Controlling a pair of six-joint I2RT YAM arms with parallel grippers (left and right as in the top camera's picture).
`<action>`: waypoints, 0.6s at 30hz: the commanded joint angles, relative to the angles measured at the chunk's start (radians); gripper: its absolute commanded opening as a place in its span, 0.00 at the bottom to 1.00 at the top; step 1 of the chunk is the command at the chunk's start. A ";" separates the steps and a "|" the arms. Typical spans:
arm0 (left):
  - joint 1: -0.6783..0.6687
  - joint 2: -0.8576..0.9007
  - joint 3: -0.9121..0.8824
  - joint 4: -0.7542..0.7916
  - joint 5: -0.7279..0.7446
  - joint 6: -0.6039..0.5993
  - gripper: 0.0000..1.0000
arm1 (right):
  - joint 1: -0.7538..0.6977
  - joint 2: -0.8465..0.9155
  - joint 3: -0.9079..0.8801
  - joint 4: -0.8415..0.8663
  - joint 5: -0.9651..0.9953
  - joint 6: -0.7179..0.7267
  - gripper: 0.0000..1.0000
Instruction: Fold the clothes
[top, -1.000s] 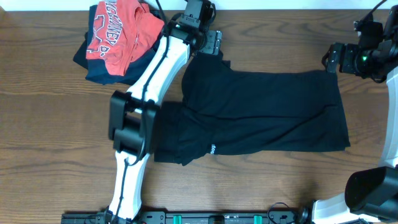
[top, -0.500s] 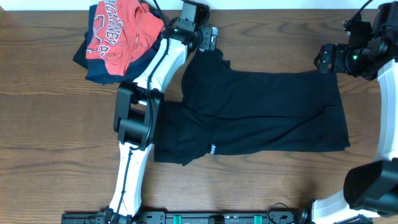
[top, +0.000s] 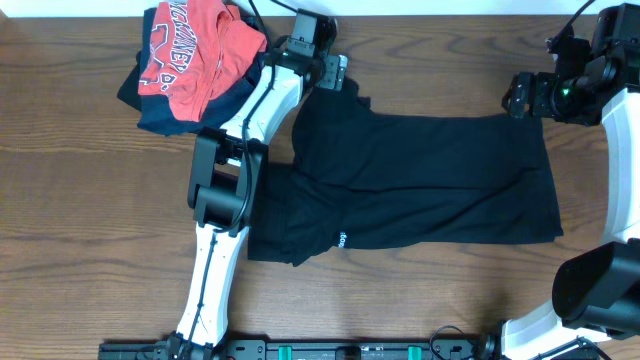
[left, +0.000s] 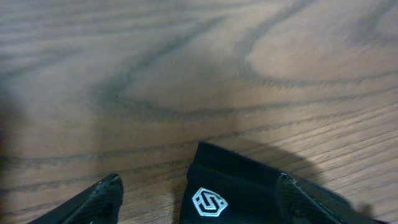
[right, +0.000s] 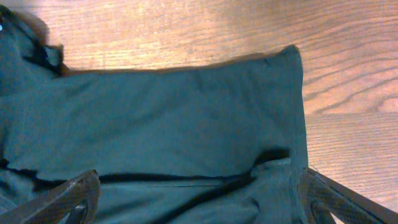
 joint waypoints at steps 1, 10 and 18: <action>0.000 0.018 0.025 -0.003 0.009 -0.011 0.78 | 0.011 0.000 0.013 0.000 0.006 -0.023 0.99; -0.001 0.045 0.024 -0.009 0.071 -0.039 0.68 | 0.011 0.000 0.013 0.002 0.006 -0.030 0.99; -0.005 0.048 0.014 -0.008 0.071 -0.039 0.48 | 0.011 0.000 0.013 0.000 0.006 -0.030 0.99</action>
